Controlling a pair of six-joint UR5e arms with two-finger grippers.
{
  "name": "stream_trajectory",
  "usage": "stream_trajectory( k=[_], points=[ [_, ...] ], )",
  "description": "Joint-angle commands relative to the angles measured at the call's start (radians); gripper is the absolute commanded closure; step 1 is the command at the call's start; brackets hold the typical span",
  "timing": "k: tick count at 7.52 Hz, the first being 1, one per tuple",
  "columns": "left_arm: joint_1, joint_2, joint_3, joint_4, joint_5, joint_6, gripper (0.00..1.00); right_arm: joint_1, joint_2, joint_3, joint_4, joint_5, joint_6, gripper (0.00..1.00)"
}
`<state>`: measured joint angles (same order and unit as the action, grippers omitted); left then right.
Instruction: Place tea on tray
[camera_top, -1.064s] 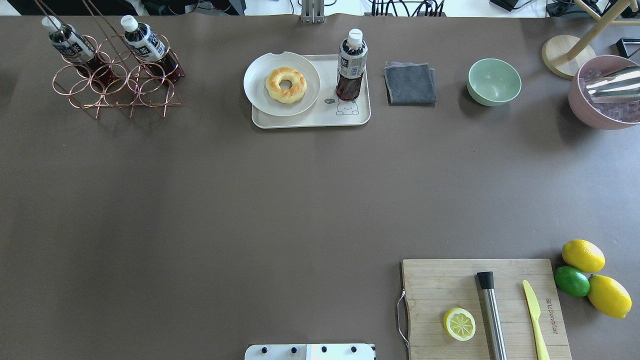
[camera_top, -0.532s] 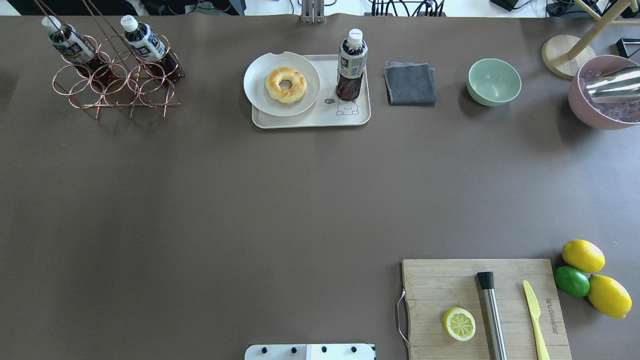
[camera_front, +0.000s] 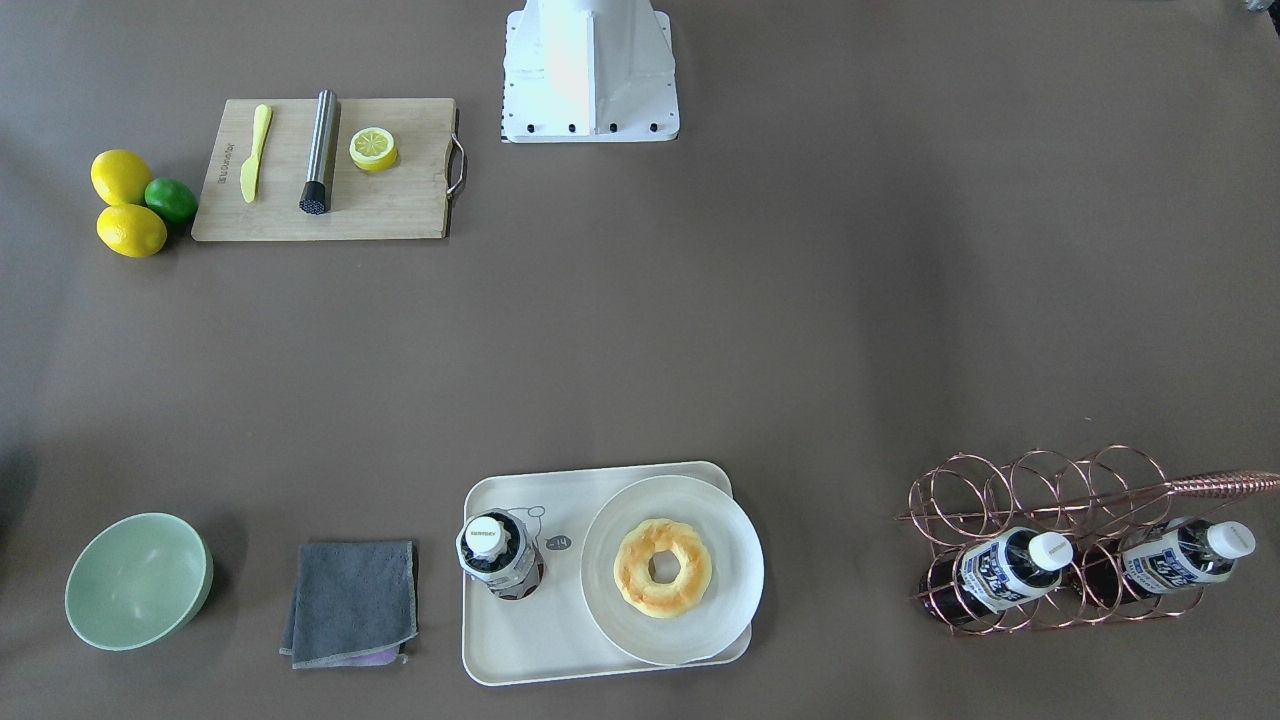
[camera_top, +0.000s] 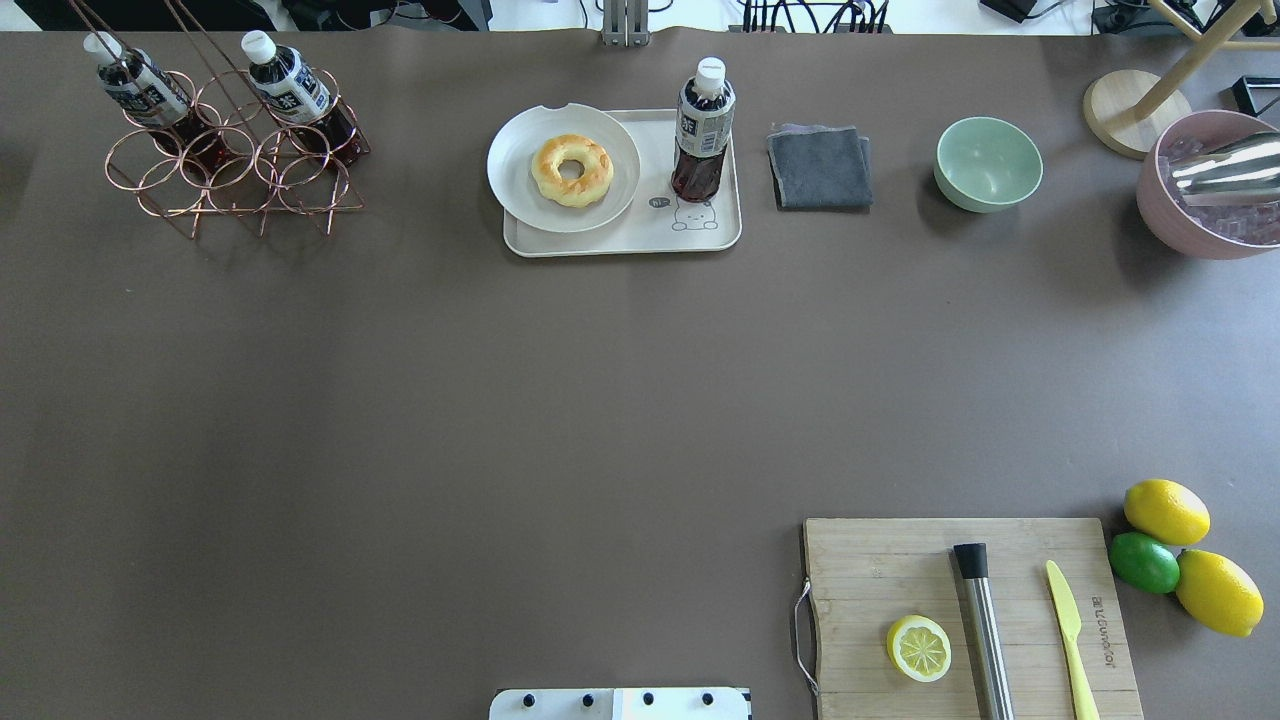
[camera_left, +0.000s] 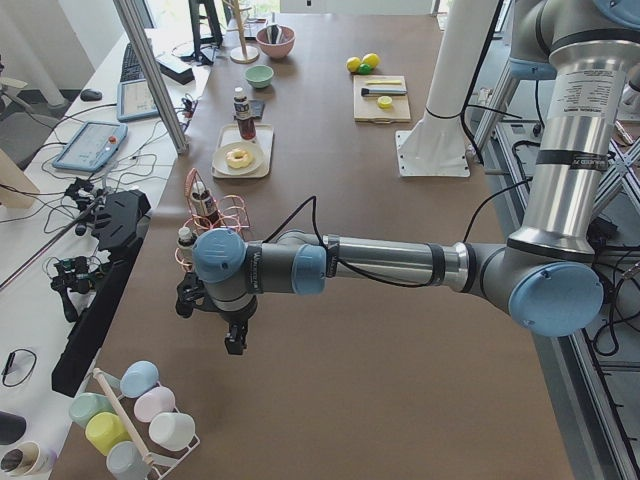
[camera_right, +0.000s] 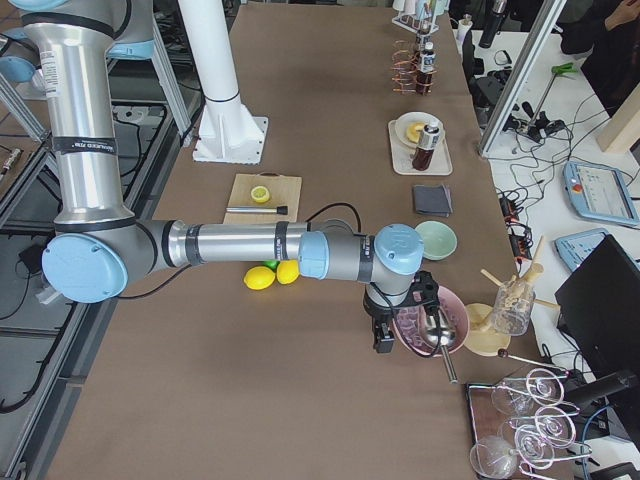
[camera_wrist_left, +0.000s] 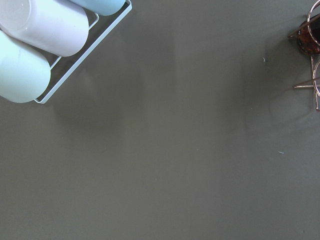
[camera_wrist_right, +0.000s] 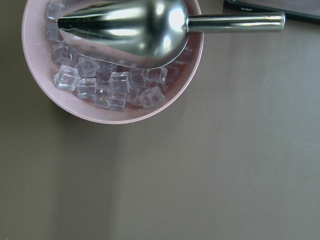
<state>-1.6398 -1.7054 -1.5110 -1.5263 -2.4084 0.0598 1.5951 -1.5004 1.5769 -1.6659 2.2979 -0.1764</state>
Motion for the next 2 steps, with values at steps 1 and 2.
stream_trajectory(
  k=[1,2],
  points=[
    [0.000,-0.002,-0.002,0.000,0.000,0.000,0.02,0.002,-0.001,-0.002,-0.002,0.000,0.000,0.00],
    [0.000,-0.003,-0.002,0.000,0.000,0.000,0.02,0.002,-0.001,-0.002,-0.002,0.000,0.000,0.00]
  ],
)
